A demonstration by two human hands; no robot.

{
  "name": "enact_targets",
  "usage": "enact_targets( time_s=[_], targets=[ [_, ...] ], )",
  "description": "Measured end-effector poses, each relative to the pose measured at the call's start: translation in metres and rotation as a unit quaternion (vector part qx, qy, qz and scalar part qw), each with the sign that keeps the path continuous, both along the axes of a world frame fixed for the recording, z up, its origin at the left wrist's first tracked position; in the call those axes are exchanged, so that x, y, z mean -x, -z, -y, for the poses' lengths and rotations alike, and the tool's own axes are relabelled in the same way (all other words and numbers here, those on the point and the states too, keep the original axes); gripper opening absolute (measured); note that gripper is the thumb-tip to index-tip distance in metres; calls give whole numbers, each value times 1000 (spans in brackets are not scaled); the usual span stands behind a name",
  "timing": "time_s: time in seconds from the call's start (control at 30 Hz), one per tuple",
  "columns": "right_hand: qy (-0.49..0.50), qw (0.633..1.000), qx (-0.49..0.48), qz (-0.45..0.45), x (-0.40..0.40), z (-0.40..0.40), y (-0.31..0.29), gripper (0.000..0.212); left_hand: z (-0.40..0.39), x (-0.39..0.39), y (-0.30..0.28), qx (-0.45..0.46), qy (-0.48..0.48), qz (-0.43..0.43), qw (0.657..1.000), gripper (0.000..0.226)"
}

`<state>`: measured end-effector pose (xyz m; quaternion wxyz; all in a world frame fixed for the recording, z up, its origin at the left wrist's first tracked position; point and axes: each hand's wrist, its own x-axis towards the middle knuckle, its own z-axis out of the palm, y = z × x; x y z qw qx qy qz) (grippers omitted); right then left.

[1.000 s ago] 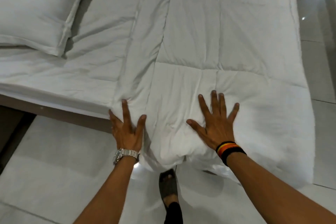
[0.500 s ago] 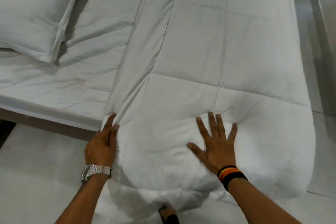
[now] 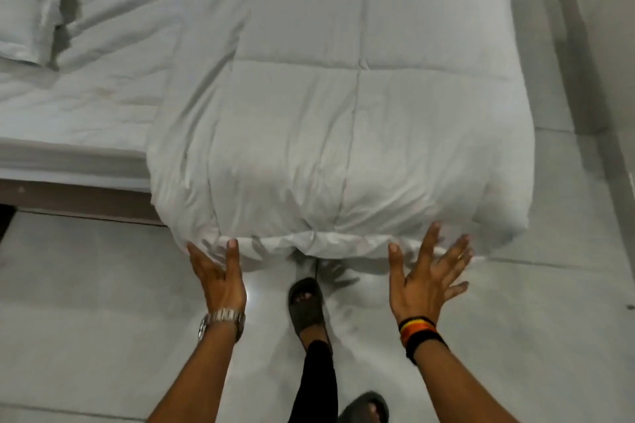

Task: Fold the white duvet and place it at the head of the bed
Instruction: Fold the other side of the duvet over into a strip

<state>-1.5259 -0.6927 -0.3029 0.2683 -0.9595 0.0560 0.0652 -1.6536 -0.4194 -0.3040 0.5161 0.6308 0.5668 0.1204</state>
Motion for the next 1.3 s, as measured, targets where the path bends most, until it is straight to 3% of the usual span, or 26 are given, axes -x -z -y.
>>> enact_targets(
  time_s=[0.1,0.23,0.33,0.47,0.6,0.7,0.8,0.9,1.03,1.1,1.17,1.3],
  targets=[
    [114,993,-32,-8,-10,34,7,93,-4,-22,11,14,-97,42,994,93],
    [191,978,-87,17,-70,64,20,111,-55,-48,29,-106,-139,13,985,106],
    [171,975,-134,41,-101,70,35,118,-93,-70,49,-147,-130,12,981,115],
    [164,974,-148,52,-110,53,54,128,-99,-78,58,-113,-141,67,981,124],
    [156,967,-183,81,-94,39,54,127,-91,-67,47,-71,-112,61,989,132],
    [137,968,-194,80,-83,50,39,117,-93,-62,25,-10,-112,20,993,126],
    [115,976,-171,67,-74,97,20,103,-108,-32,8,-65,-121,-9,990,105],
    [87,991,-100,1,-75,144,-5,95,-123,1,-10,-118,-39,-67,990,98],
    [68,995,-38,-68,-77,133,-33,129,-117,3,-34,-132,56,-162,976,95],
    [68,994,-26,-76,-67,117,-41,141,-107,5,-41,-144,101,-170,970,106],
    [44,998,13,-39,-59,103,-48,136,-97,6,-54,-179,127,-171,960,115],
    [-79,996,31,36,-84,51,-79,111,-94,-27,-85,-289,192,-97,933,89]
  ],
)
